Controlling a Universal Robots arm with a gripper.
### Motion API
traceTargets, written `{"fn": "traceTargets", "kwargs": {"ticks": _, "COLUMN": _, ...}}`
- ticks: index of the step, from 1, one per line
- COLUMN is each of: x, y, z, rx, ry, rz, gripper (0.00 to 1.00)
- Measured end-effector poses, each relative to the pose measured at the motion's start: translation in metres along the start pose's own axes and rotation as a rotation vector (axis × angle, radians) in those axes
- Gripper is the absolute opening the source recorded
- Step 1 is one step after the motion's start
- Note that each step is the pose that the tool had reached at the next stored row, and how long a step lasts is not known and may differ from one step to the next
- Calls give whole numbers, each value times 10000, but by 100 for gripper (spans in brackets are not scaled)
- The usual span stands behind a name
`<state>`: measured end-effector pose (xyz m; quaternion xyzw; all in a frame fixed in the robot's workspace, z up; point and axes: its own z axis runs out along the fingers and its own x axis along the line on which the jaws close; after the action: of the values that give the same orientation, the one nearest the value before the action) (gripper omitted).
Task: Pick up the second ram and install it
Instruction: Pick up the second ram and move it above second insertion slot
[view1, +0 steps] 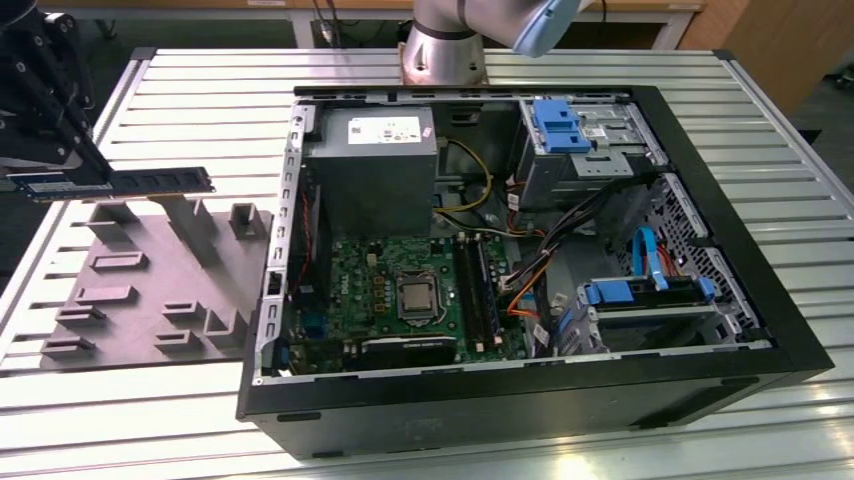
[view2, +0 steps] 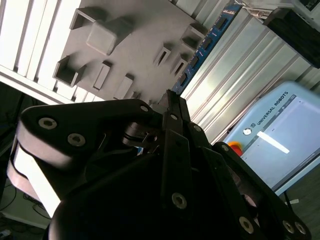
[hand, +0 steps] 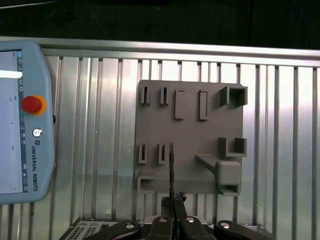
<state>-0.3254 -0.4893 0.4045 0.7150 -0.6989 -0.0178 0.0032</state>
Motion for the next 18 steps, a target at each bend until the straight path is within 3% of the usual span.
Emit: {"fn": "traceTargets", "kwargs": {"ticks": 18, "x": 3, "y": -126, "z": -4, "rx": -1, "ry": 0, "rz": 0, "gripper": 12}}
